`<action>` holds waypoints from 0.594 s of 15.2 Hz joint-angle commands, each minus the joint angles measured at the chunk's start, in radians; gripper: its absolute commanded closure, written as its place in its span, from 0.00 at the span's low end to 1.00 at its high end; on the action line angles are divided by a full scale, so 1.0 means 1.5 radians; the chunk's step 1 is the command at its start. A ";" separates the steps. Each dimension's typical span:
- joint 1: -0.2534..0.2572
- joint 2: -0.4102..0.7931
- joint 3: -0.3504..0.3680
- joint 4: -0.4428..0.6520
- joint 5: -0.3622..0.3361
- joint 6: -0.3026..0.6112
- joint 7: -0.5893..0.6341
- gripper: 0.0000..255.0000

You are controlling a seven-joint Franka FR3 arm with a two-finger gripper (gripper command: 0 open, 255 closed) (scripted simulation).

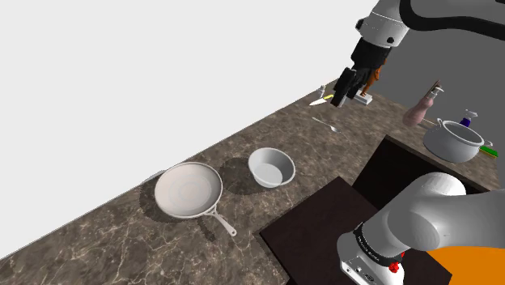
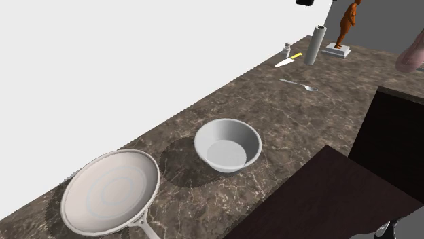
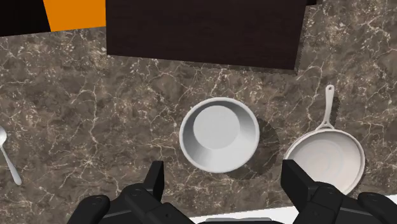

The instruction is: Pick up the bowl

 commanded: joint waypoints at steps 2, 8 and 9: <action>0.000 0.005 -0.004 -0.018 0.000 0.023 -0.005 0.00; -0.001 0.059 -0.027 -0.107 0.001 0.166 -0.035 0.00; -0.001 0.072 -0.031 -0.119 0.001 0.191 -0.041 0.00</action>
